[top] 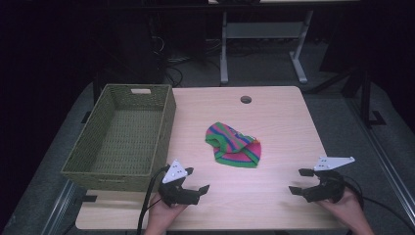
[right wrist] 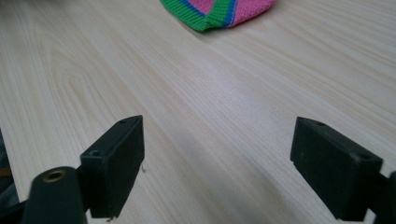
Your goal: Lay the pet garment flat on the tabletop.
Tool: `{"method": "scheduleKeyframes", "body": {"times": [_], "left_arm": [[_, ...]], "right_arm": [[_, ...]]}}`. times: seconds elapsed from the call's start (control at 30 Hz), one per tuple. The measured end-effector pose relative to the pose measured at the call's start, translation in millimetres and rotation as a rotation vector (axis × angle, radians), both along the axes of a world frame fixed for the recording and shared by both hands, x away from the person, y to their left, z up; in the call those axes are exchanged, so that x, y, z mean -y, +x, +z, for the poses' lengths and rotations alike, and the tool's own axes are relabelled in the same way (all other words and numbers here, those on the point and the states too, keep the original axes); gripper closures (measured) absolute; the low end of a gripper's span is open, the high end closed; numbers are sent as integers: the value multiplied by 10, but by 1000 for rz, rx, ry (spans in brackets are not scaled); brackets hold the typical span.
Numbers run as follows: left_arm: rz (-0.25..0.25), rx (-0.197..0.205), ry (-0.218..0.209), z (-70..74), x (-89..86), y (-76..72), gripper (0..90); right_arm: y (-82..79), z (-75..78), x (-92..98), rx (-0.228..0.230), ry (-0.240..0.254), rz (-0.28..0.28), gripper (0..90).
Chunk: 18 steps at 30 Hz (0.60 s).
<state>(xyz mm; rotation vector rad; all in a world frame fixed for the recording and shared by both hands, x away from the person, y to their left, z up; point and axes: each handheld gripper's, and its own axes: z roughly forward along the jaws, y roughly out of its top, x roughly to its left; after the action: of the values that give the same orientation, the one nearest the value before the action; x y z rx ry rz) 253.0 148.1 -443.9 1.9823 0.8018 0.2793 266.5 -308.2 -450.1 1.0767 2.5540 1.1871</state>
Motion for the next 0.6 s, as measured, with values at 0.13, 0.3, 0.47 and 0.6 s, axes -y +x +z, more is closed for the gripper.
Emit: {"method": "scheduleKeyframes", "body": {"times": [0.13, 0.3, 0.47, 0.6], "left_arm": [[15, -6, -20, 5, -17, 6, 158], [23, -7, -26, 13, -46, 7, 158], [30, -33, -45, 0, -59, 28, 158], [27, -30, -43, 4, -53, 31, 157]], "right_arm": [[34, 35, -47, 4, -7, 8, 160], [110, 136, -100, -5, -27, 8, 158], [176, 165, -138, 0, -27, -2, 142], [228, 195, -191, -9, -32, 18, 133]]}}
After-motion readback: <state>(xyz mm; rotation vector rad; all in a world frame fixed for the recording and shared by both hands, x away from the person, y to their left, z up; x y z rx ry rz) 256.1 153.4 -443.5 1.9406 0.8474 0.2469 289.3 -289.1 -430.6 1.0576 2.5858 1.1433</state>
